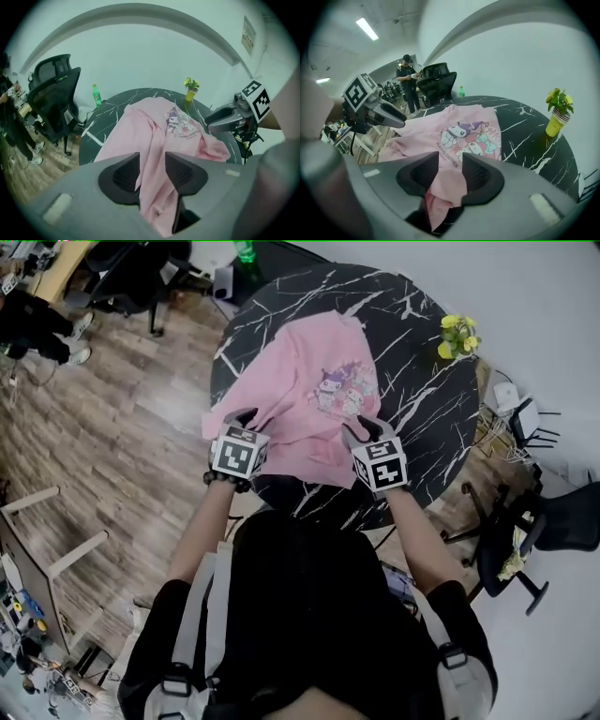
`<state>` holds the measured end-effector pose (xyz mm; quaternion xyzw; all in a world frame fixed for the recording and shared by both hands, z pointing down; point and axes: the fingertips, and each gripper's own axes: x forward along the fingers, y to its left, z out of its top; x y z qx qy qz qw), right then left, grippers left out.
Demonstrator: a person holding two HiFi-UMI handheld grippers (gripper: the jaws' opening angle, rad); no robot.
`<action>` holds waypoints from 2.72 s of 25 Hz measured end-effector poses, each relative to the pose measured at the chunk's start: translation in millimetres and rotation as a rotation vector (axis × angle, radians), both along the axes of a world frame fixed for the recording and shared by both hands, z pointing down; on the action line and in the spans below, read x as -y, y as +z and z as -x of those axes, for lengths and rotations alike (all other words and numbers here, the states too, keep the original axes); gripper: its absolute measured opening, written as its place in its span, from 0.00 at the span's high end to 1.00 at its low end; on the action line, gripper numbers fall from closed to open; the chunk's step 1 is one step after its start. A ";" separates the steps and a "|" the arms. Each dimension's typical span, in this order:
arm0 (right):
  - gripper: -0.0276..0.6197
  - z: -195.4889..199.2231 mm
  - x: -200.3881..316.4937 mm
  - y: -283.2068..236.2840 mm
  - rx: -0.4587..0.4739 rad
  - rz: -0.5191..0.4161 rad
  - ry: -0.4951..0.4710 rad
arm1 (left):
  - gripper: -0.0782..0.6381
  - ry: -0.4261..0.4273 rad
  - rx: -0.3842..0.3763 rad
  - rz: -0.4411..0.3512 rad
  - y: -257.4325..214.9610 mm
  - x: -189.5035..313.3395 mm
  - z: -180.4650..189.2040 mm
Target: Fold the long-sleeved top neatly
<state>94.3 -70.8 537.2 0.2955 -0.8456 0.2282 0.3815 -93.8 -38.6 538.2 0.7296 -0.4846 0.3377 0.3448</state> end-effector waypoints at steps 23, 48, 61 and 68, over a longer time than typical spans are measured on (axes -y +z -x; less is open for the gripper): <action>0.72 -59.8 104.3 49.9 -0.033 0.020 0.323 | 0.65 0.296 0.036 -0.002 25.5 145.9 -66.5; 0.91 83.0 83.6 -6.4 0.052 -0.044 0.236 | 0.66 0.061 -0.062 0.003 34.6 131.5 13.3; 0.90 216.5 30.8 25.4 -0.048 -0.044 0.028 | 0.68 0.002 -0.105 -0.033 6.4 119.9 89.7; 0.81 248.7 -10.3 51.6 -0.087 -0.023 -0.087 | 0.68 0.066 -0.120 -0.015 11.1 124.1 83.1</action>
